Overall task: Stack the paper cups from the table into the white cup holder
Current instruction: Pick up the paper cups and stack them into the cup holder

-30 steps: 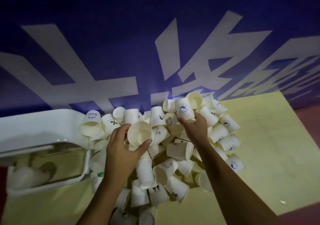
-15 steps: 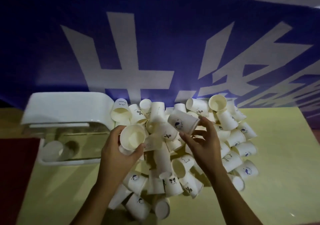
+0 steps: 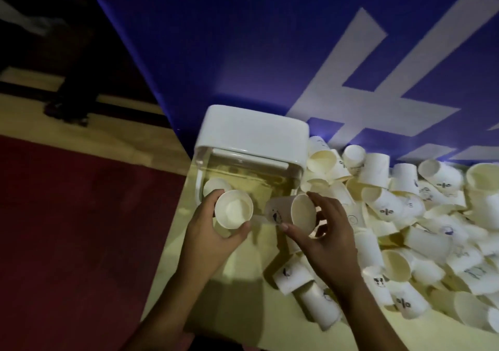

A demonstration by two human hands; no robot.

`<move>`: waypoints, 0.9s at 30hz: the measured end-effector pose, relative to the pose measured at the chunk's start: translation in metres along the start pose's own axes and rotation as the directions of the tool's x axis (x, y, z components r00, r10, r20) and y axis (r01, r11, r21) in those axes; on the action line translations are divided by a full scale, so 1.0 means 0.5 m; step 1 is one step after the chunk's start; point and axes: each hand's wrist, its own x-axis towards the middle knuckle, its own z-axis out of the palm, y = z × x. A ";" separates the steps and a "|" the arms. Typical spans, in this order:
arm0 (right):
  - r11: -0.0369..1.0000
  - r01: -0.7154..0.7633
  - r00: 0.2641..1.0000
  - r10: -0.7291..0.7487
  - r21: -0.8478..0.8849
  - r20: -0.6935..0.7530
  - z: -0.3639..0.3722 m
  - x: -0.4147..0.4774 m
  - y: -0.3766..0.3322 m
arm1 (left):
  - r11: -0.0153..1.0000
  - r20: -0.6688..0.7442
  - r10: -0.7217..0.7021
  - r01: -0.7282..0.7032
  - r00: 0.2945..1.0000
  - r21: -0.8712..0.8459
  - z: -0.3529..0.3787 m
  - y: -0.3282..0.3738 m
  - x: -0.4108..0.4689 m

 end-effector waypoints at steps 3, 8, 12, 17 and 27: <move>1.000 0.004 1.000 -0.004 -0.017 0.000 0.058 0.002 -0.022 | 1.000 -0.018 -0.015 0.015 1.000 0.026 -0.035 -0.049 0.032; 0.999 -0.035 0.999 0.034 -0.024 -0.022 0.118 0.012 -0.030 | 0.999 -0.016 0.015 -0.014 1.000 0.043 -0.050 -0.110 0.098; 0.994 -0.072 0.997 0.070 -0.077 -0.034 0.137 0.022 -0.030 | 0.998 0.003 0.063 -0.063 0.998 0.024 -0.039 -0.127 0.141; 0.991 -0.116 0.993 0.113 -0.073 -0.043 0.147 0.027 -0.028 | 0.997 0.041 0.060 -0.062 0.997 0.055 -0.026 -0.146 0.159; 0.993 -0.107 0.994 0.107 -0.045 -0.001 0.182 0.049 -0.045 | 0.987 0.256 -0.128 0.097 0.958 0.130 0.009 -0.190 0.178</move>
